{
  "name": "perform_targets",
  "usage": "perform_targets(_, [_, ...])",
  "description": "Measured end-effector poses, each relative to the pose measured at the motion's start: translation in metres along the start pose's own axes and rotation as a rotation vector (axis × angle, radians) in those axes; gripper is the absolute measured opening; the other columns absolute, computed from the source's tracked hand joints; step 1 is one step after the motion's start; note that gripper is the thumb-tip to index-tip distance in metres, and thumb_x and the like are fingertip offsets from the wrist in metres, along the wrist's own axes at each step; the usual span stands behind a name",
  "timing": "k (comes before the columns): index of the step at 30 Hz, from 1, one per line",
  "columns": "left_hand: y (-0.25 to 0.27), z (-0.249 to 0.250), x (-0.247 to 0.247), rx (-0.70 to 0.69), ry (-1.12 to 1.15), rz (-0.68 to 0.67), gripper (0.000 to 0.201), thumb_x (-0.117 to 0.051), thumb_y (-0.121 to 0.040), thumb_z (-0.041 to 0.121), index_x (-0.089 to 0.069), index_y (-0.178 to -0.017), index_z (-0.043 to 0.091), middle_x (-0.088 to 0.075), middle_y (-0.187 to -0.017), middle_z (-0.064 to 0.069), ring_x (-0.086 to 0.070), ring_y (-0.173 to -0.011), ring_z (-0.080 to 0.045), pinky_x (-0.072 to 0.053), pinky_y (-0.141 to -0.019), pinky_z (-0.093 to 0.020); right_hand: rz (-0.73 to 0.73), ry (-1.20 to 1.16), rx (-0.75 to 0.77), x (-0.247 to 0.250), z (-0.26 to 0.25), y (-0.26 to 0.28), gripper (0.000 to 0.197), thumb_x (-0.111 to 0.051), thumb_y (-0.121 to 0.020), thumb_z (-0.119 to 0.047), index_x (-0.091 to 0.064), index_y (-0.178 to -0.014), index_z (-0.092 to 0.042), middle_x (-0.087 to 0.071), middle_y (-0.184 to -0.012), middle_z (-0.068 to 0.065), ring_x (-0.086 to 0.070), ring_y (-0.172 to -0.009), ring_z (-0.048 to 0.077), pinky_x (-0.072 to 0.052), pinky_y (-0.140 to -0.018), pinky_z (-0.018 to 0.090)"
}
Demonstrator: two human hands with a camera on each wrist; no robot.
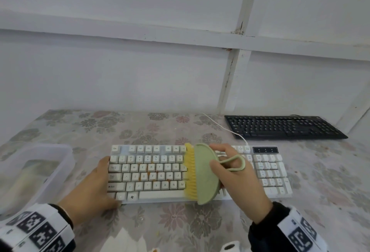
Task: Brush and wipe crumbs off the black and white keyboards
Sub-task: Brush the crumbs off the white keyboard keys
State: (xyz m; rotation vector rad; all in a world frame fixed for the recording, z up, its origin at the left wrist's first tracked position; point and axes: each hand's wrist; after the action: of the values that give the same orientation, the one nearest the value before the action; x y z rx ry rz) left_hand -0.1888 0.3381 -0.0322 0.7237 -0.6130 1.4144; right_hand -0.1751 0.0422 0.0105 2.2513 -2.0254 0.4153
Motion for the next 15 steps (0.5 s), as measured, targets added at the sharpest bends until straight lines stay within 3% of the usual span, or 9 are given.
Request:
perform_targets(2, [0.000, 0.001, 0.000, -0.002, 0.000, 0.000, 0.086, -0.079, -0.064, 0.016, -0.024, -0.129, 0.025, -0.048, -0.110, 0.020, -0.052, -0.094, 0.005, -0.043, -0.066, -0.007, -0.075, -0.022, -0.024, -0.001, 0.005, 0.008, 0.030, -0.055, -0.091, -0.008, -0.066, -0.094, -0.036, -0.066, -0.082, 0.019, -0.054, -0.065, 0.022, -0.043, -0.054, 0.034])
perform_targets(5, [0.000, 0.000, 0.000, -0.003, 0.003, -0.002, 0.087, -0.079, -0.064, 0.016, -0.023, -0.130, 0.026, -0.049, -0.111, 0.020, -0.053, -0.094, 0.005, -0.044, -0.067, -0.008, -0.182, 0.012, -0.081, 0.001, 0.008, 0.019, 0.027, -0.057, -0.089, -0.014, -0.067, -0.091, -0.040, -0.065, -0.073, 0.009, -0.053, -0.065, 0.020, -0.041, -0.057, 0.032])
perform_targets(7, [0.000, -0.001, -0.001, -0.003, 0.012, 0.002, 0.085, -0.079, -0.064, 0.016, -0.023, -0.127, 0.027, -0.050, -0.110, 0.019, -0.053, -0.094, 0.005, -0.045, -0.067, -0.008, -0.195, 0.016, -0.092, 0.008, 0.004, 0.022, 0.033, -0.056, -0.088, -0.008, -0.068, -0.088, -0.038, -0.062, -0.069, 0.009, -0.053, -0.065, 0.019, -0.041, -0.055, 0.029])
perform_targets(10, [-0.002, -0.003, -0.001, -0.014, 0.005, 0.015, 0.084, -0.080, -0.063, 0.019, -0.024, -0.126, 0.028, -0.050, -0.112, 0.019, -0.054, -0.094, 0.005, -0.044, -0.068, -0.009, -0.085, -0.032, -0.052, 0.019, -0.007, 0.016, 0.037, -0.055, -0.088, -0.001, -0.071, -0.087, -0.034, -0.064, -0.069, 0.008, -0.057, -0.062, 0.015, -0.042, -0.049, 0.024])
perform_targets(15, [-0.003, -0.006, -0.002, -0.019, -0.011, 0.018, 0.087, -0.080, -0.063, 0.020, -0.023, -0.128, 0.027, -0.050, -0.114, 0.016, -0.054, -0.097, 0.002, -0.043, -0.072, -0.011, 0.046, -0.060, 0.054, 0.014, -0.013, -0.007, 0.029, -0.053, -0.092, -0.005, -0.063, -0.106, -0.028, -0.072, -0.082, 0.001, -0.068, -0.067, 0.018, -0.055, -0.052, 0.032])
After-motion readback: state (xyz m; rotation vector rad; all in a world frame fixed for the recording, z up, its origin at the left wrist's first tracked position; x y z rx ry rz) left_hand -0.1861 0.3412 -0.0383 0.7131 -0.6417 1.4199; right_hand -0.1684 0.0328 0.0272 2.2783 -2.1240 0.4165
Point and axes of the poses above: each hand's wrist, its own y-axis away from the middle knuckle, its own x-axis out of the back of the hand, z = x × y
